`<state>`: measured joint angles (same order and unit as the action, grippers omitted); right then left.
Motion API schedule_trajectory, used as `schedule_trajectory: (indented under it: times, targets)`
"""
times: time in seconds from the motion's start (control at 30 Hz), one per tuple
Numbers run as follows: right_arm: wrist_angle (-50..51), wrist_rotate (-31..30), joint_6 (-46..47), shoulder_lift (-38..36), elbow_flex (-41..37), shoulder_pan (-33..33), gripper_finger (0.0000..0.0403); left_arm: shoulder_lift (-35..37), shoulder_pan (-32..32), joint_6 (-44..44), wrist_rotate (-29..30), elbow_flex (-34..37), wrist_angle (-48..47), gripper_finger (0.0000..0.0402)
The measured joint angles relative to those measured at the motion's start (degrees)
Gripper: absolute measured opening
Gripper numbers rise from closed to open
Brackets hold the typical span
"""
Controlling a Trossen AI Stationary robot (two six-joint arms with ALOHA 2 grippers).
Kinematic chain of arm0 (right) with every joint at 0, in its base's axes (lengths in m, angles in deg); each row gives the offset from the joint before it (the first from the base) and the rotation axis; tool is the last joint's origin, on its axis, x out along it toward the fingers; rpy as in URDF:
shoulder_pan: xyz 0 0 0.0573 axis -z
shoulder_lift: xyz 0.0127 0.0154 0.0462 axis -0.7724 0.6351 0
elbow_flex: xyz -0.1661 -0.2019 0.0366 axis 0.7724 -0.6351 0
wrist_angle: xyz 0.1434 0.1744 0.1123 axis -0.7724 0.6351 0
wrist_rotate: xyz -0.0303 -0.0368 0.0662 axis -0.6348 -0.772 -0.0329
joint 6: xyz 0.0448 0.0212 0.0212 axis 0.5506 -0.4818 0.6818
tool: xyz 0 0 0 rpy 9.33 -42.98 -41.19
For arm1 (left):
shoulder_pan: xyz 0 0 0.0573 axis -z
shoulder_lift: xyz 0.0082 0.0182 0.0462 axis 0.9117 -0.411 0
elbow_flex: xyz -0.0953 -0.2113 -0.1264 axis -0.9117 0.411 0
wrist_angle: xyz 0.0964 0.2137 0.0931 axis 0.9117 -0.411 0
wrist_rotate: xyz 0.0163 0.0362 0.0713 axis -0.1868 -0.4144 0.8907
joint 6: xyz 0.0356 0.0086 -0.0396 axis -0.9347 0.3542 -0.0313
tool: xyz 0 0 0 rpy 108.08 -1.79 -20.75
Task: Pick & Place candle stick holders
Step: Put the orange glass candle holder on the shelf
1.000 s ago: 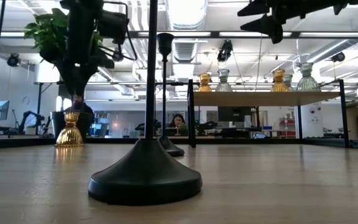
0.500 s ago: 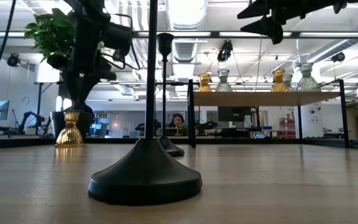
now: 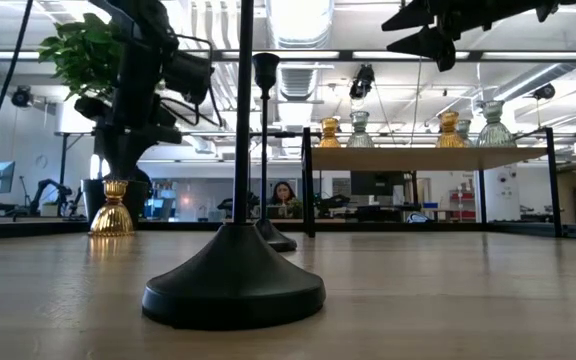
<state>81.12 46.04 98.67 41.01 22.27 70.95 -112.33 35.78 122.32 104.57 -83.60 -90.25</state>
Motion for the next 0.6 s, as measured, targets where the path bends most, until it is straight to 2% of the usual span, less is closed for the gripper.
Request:
schedule_trajectory:
  times: [0.27,0.43,0.6]
  targets:
    - [0.0,0.0,0.0,0.0,0.0,0.0,0.0219,0.5,0.0,-0.1,1.3,4.1,3.7,0.0115]
    - [0.0,-0.1,0.0,0.0,0.0,0.0,0.0219,0.4,0.0,-0.8,4.2,4.5,4.9,0.0115]
    - [0.0,-0.1,0.0,0.0,0.0,0.0,0.0219,0.4,0.0,-2.8,4.2,4.4,6.0,0.0115]
